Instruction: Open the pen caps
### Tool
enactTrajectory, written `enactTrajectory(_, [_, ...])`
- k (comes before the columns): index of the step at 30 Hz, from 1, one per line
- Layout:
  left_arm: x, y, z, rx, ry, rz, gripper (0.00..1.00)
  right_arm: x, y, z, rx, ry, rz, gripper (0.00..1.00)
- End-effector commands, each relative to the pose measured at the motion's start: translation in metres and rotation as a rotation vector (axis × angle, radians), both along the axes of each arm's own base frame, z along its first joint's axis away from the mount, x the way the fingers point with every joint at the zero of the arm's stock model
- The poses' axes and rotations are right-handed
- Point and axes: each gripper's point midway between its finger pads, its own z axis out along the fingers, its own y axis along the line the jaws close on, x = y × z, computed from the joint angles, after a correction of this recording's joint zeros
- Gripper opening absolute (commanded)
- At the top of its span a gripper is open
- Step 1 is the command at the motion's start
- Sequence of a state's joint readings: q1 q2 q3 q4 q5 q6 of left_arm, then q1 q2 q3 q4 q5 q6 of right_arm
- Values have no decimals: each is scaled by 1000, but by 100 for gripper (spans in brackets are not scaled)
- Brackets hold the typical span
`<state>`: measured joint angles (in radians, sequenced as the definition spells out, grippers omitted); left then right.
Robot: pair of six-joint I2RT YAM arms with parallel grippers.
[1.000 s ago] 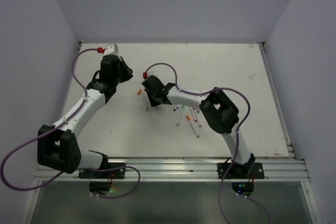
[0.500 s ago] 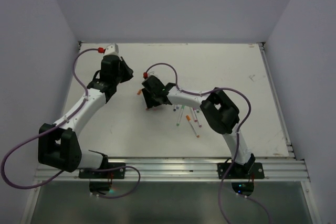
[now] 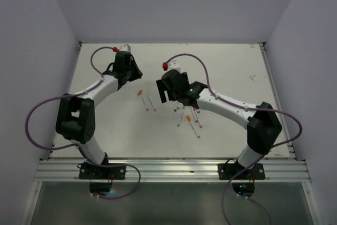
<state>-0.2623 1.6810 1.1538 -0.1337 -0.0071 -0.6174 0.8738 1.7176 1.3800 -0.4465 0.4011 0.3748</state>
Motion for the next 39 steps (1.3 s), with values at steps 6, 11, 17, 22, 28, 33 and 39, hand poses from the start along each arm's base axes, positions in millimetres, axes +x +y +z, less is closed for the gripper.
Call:
enactTrajectory(6, [36,-18,-34,-30,53,-20,0,-14,-81,5,-109,-100,-135,92])
enactTrajectory(11, [42,-21,-66,-6,118,-14,0,-20,-111,4,-111,-110,-183,93])
enactTrajectory(17, [44,-19,-86,15,160,0,13,-23,-131,-3,-112,-99,-217,93])
enactTrajectory(22, [45,-19,-82,14,157,2,31,-25,-145,-13,-116,-74,-242,94])
enactTrajectory(28, [45,-20,-61,4,123,1,48,-27,-159,-20,-114,-45,-261,94])
enactTrajectory(33, [44,-21,2,-28,10,-4,77,-24,-167,-26,-122,-14,-270,94])
enactTrajectory(39, [25,2,101,-2,-197,52,100,-13,-173,-44,-83,93,-260,92])
